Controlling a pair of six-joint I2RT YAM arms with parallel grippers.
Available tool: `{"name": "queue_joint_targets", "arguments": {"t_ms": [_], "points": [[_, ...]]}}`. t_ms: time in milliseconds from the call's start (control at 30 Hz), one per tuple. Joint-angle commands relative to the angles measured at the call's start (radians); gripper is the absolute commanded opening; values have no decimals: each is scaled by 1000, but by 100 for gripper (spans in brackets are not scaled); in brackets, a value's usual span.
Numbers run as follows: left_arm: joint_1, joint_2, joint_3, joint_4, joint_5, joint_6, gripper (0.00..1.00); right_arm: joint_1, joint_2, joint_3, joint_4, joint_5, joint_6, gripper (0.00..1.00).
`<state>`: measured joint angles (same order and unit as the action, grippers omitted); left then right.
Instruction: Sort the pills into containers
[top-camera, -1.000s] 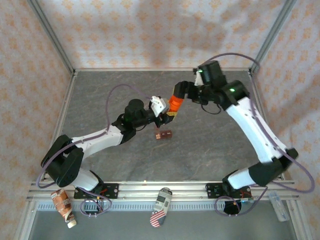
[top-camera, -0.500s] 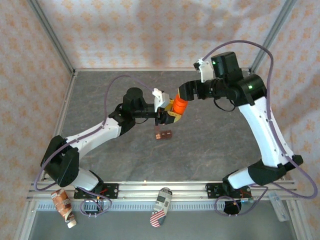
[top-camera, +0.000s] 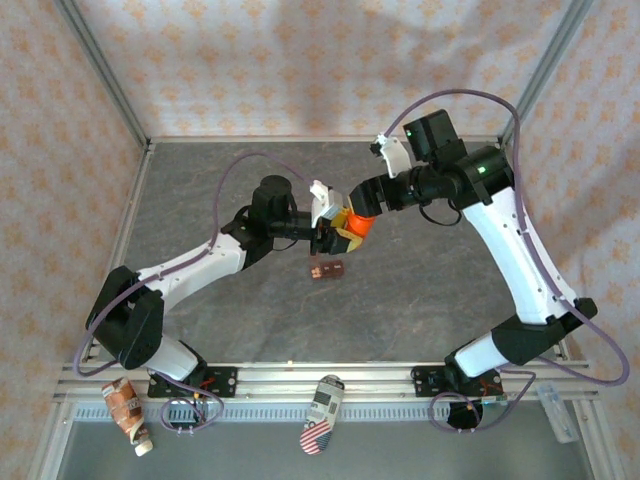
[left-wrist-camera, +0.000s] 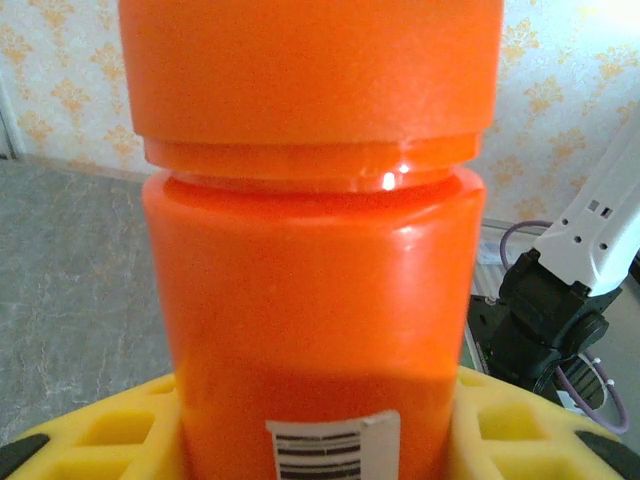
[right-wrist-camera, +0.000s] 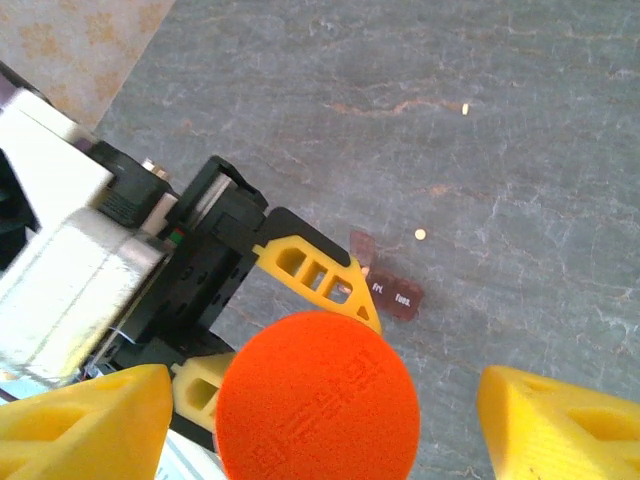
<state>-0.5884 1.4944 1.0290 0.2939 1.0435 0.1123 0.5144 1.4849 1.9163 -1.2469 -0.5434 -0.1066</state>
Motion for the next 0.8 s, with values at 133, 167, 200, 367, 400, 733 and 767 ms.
{"name": "queue_joint_targets", "arguments": {"t_ms": [133, 167, 200, 367, 400, 733, 767], "points": [[4, -5, 45, -4, 28, 13, 0, 4, -9, -32, -5, 8, -16, 78], [3, -6, 45, -4, 26, 14, 0, 4, -7, -36, -2, 7, -15, 75], [4, -7, 46, -6, 26, 15, 0, 4, -7, -40, 2, 5, -12, 72], [4, -13, 44, -4, 7, 19, 0, 5, -12, -80, 38, -26, 28, 49], [4, -13, 43, 1, -1, 17, 0, 6, -13, -92, 53, -29, 47, 48], [-48, -61, -61, 169, -375, 91, 0, 100, 10, -278, 281, 236, 472, 40], [-67, -63, -75, 186, -424, 116, 0, 112, 12, -306, 323, 247, 516, 40]]}}
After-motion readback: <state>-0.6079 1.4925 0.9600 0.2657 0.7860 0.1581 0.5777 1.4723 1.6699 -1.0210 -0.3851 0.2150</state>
